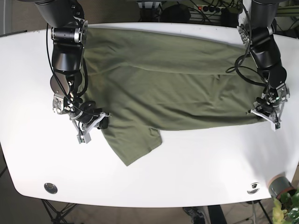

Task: Fold the T-shirt properly
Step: 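Fold the grasped shirt half over toward the collar edge with both grippers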

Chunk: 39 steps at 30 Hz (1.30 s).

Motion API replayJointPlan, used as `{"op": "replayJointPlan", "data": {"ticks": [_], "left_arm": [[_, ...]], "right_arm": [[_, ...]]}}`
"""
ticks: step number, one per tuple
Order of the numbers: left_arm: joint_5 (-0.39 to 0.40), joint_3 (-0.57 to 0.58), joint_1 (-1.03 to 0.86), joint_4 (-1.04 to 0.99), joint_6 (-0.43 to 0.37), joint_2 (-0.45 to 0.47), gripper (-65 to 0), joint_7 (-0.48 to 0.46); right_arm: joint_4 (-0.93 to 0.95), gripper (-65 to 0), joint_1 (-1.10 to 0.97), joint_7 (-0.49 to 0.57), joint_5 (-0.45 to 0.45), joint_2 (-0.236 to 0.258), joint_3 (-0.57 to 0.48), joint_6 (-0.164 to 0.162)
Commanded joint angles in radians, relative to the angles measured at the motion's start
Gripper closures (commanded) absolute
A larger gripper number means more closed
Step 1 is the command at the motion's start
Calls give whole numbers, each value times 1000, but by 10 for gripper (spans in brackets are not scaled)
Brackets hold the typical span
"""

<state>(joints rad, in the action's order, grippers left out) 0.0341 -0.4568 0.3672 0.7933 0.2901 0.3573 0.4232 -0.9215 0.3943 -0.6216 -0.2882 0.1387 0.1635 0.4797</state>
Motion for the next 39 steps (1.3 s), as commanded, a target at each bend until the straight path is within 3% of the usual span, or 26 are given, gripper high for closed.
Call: {"op": "replayJointPlan", "data": {"ticks": [1, 6, 13, 20, 26, 34, 39], "left_arm": [[-3, 0, 14, 7, 4, 15, -51, -20], [-1, 0, 16, 16, 19, 16, -3, -30], [-1, -1, 17, 41, 199, 21, 0, -28], [-1, -3, 11, 143, 242, 18, 0, -28], [-1, -6, 0, 205, 272, 21, 0, -24], [2, -58, -60, 340, 291, 18, 0, 47], [2, -107, -73, 403, 349, 15, 0, 128]], "right_arm": [[-12, -27, 18, -8, 7, 5, 1, 4], [-17, -27, 18, -11, 5, 3, 1, 4], [-198, -27, -15, -70, 7, 3, 1, 3], [-262, -27, -21, -111, 5, 9, 6, 3], [-451, -27, -74, -191, 7, 9, 8, 3], [-689, -27, -166, -309, 5, 8, 61, 3], [-816, -27, -237, -353, 1, 8, 66, 3]]}}
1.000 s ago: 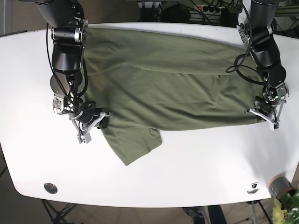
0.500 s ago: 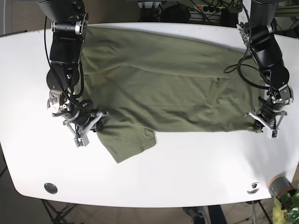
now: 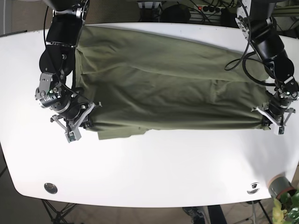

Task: Fold the T-shirt properly
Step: 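Fold the grasped shirt half over toward the collar edge with both grippers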

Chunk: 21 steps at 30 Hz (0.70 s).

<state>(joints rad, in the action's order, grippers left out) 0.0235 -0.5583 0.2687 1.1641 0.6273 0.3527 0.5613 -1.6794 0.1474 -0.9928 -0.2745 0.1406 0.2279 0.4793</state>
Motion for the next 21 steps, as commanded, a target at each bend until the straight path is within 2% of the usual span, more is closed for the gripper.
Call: {"op": "replayJointPlan", "data": {"ticks": [1, 6, 15, 18, 21], "left_arm": [[13, -9, 25, 41, 22, 19, 0, 1], [13, -64, -33, 126, 71, 19, 0, 72], [13, -78, -158, 279, 71, 18, 0, 139], [13, -78, -207, 327, 71, 18, 0, 141], [13, -78, -236, 336, 71, 18, 0, 141]], "right_arm": [[-75, -27, -6, 18, -13, 6, 1, 3], [-192, -27, -113, 15, -13, 6, 1, 3], [-308, -27, -286, 15, -15, -2, 23, 3], [-314, -27, -331, 15, -15, -32, 57, 8], [-316, -27, -372, 15, -15, -42, 75, 9]]}}
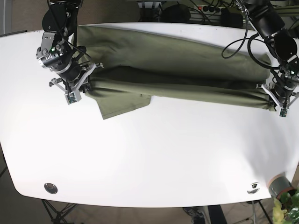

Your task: Fold the T-shirt properly

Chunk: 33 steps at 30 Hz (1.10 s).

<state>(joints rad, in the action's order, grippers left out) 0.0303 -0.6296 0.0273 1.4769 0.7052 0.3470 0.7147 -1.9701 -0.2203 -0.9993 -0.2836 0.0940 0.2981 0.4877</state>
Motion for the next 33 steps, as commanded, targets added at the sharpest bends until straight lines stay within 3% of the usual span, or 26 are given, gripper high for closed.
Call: {"op": "replayJointPlan", "data": {"ticks": [1, 9, 15, 18, 21, 23, 25, 26, 28, 33], "left_arm": [[6, -6, -7, 24, -7, 24, 0, -13], [7, -6, -131, 74, -7, 30, 0, -13], [1, -6, -195, 67, -7, 31, 0, -13], [0, 3, -226, 66, -7, 31, -7, -13], [0, 17, -237, 58, -7, 31, -143, -14], [0, 34, -237, 37, -7, 36, -279, -14], [0, 32, -237, 31, -7, 57, -396, -14], [1, 32, -237, 31, -7, 63, -431, -14], [3, 30, -237, 32, -7, 76, -440, -16], [6, -20, -235, 141, -7, 91, -356, -14]], "right_arm": [[-25, -27, -17, 21, -6, 3, 5, 1], [-25, -27, -118, 27, -6, -9, 10, -4], [-19, -44, -135, 29, 2, -70, 56, -4], [-10, -162, -132, 30, 2, -87, 109, -5], [-10, -366, -130, 55, -3, -87, 146, -5], [-19, -495, -130, 64, -4, -87, 152, -5], [-41, -574, -132, 64, -4, -87, 152, -4], [-44, -591, -132, 64, -4, -87, 151, -1], [-41, -587, -121, 67, -4, -87, 151, 1], [-25, -571, -41, 46, 1, -83, 148, 1]]}}
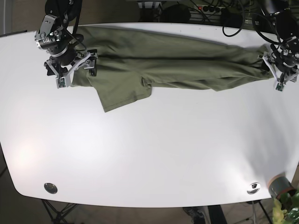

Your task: Fold the T-shirt properly

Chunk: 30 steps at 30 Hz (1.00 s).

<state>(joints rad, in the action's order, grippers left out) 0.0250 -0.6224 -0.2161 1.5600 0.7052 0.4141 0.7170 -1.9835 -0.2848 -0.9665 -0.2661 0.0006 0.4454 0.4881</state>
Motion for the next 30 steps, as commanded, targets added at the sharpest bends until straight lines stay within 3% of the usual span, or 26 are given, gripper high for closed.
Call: {"op": "replayJointPlan", "data": {"ticks": [1, 8, 14, 21, 26, 30], "left_arm": [[11, -37, 8, 81, -7, 21, -349, -17], [10, -24, 4, 213, -7, -2, -349, -10], [6, -20, -24, 288, -7, -79, -349, 95], [6, -26, -108, 290, -7, -117, -347, 129], [8, -43, -142, 251, -7, -114, -346, 126], [10, -77, -136, 175, -7, -108, -346, 115]], "right_arm": [[-7, -571, 39, 7, -17, 11, 0, 1], [123, -569, 186, -53, -15, 12, 0, -4], [303, -569, 279, -52, -14, 59, -64, -6], [436, -569, 302, 31, -14, 72, -139, -7], [511, -569, 332, 47, -14, 74, -142, -7], [530, -569, 350, 47, -14, 72, -202, -7]]}}
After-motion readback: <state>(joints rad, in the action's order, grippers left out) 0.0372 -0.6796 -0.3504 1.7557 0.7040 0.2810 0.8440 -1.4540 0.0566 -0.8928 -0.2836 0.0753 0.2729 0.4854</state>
